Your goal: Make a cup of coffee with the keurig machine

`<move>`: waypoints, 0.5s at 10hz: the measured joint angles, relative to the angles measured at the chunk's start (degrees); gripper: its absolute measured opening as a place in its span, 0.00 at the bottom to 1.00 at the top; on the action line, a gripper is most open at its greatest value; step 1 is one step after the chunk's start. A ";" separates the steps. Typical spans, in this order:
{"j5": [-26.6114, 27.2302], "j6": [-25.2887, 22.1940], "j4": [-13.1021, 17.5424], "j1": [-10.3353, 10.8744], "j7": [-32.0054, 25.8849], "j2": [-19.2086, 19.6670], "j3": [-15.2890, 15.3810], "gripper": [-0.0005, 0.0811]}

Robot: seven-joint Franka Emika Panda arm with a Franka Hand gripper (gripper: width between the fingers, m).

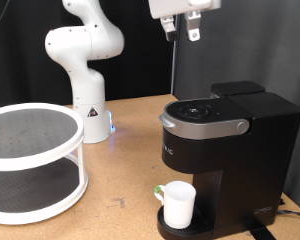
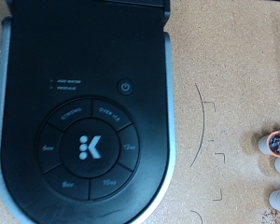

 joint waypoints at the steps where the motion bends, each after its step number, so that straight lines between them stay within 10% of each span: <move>1: -0.06 0.07 0.77 0.00 0.02 1.18 0.34 0.99; 5: -1.33 2.09 1.25 -0.01 1.13 4.66 2.06 0.99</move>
